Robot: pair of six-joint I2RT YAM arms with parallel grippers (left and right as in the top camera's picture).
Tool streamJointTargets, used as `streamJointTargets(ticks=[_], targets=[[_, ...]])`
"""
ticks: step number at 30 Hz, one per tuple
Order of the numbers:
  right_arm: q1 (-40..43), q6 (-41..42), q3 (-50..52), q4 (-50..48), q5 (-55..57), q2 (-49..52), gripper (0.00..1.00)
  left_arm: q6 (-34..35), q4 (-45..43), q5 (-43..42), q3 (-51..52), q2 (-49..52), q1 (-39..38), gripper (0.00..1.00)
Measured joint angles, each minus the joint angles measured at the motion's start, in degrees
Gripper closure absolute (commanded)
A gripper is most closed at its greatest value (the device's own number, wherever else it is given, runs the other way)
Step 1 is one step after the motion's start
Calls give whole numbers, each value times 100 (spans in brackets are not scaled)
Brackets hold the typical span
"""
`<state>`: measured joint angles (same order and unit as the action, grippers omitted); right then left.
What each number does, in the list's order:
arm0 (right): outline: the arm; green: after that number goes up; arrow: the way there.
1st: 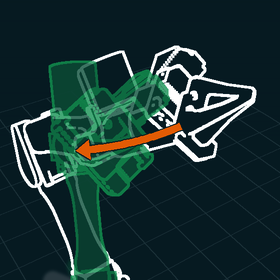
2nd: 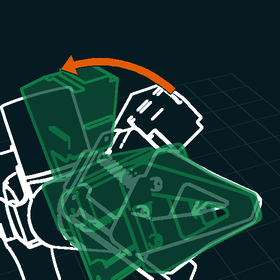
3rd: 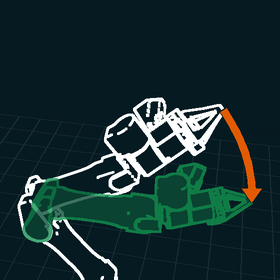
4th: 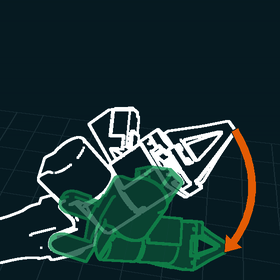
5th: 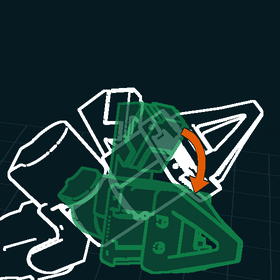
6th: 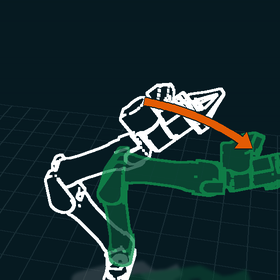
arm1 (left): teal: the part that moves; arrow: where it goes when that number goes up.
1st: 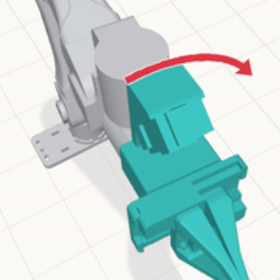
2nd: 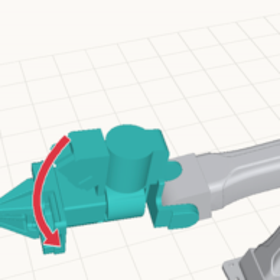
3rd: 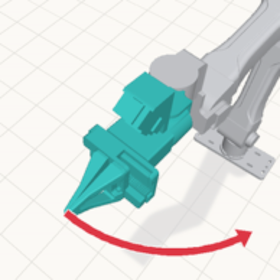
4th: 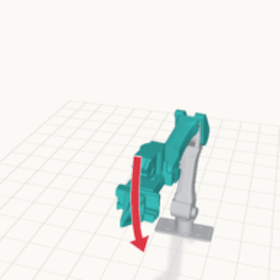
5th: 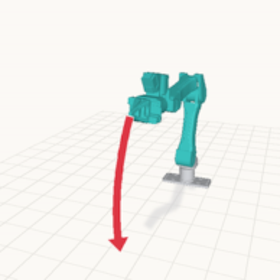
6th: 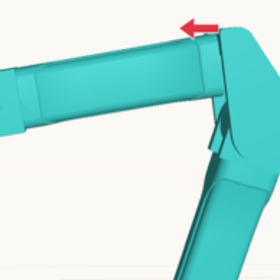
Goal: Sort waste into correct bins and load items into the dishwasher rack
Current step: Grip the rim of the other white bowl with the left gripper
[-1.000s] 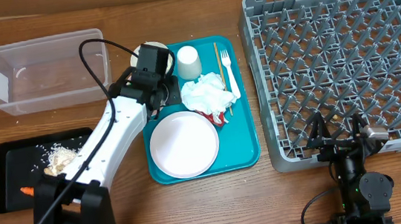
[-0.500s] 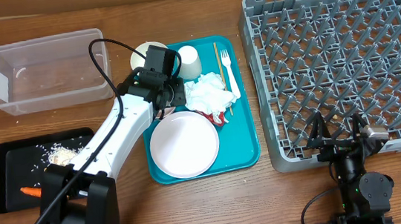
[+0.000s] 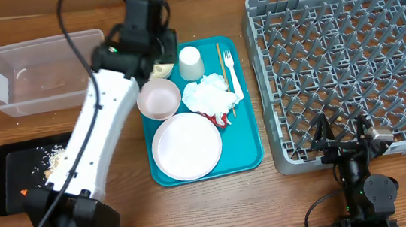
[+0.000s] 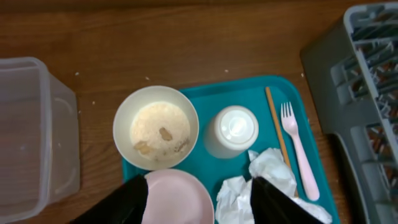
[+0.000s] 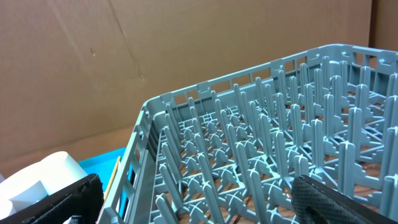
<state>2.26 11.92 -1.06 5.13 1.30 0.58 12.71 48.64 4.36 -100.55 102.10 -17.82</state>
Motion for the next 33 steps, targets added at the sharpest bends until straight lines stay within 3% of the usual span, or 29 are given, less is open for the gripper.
streamJointTargets(ticks=[3,6,9,17,23,33], targets=[[0,2,0,7,0,0,0,-234,881,-557,-715,380,374,32],[0,0,0,0,0,0,0,-444,1937,-1023,-1364,1075,595,34],[0,0,0,2,0,0,0,-691,2273,-1241,-1565,1663,553,34],[-2,2,0,4,2,0,0,-1335,1729,-684,-1663,2299,151,37],[0,2,0,4,2,0,0,-1580,1547,-483,-1683,2699,184,45],[0,7,0,2,0,0,0,-1665,979,-446,-1683,3069,184,43]])
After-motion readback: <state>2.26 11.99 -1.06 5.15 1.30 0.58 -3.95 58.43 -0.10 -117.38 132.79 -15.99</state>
